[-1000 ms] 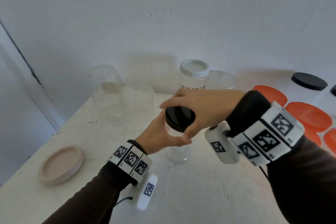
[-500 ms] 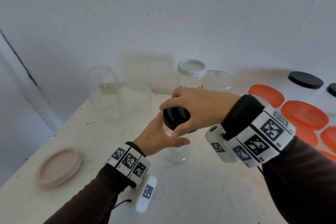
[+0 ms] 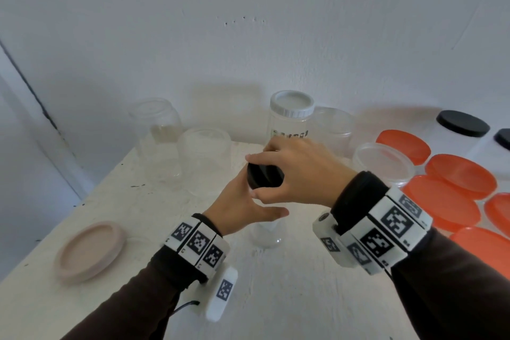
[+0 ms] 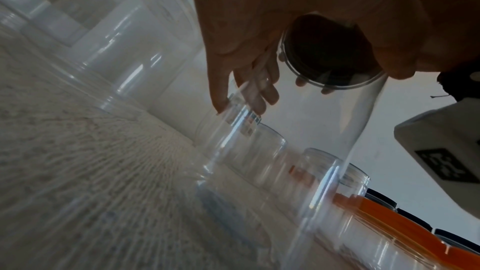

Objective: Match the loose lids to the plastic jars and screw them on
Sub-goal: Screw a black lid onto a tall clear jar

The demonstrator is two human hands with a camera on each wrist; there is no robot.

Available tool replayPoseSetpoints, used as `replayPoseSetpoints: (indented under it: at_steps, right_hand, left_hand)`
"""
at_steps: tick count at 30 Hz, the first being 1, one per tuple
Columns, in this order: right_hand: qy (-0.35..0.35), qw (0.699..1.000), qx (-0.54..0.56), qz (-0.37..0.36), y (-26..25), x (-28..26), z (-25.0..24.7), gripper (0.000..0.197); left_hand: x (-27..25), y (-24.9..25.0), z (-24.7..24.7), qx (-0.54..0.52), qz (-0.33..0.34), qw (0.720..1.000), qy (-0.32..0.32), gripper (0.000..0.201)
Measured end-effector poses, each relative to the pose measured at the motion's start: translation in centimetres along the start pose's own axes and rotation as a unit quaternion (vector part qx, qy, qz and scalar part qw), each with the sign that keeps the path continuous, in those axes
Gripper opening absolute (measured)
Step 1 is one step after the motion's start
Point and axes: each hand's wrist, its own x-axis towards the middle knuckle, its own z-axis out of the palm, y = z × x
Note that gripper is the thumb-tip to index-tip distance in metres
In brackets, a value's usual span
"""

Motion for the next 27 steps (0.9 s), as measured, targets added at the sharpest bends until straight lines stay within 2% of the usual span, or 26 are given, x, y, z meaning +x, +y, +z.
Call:
replayPoseSetpoints:
  at_steps: [7,11,16,22,27]
  right_hand:
    - [0.004,0.997,0.067,0.026,0.5,-2.1,1.2,0.064]
    - [-0.004,0.996,0.084,0.040,0.9,-3.4,0.9,0.067]
    - [-0.007,0.993,0.090,0.073,1.6,-5.9,0.6,0.066]
    - [-0.009,0.987,0.081,0.136,2.1,-10.0,0.1,0.069]
    - [-0.013,0.978,0.088,0.187,2.3,-13.9,-0.1,0.071]
  left_hand:
    - [0.7,-0.3,0.9,0.036,0.016,0.999,-0.019,0.082]
    - [0.0,0.2,1.0,-0.020,-0.005,0.995,-0.097,0.094]
    - [0.3,1.1,2.1,-0.019,-0.013,0.985,-0.171,0.100]
    - [0.7,2.0,4.9,-0.008,-0.012,0.974,-0.227,0.085]
    - [0.9,3.3,7.9,-0.012,0.018,0.961,-0.275,0.077]
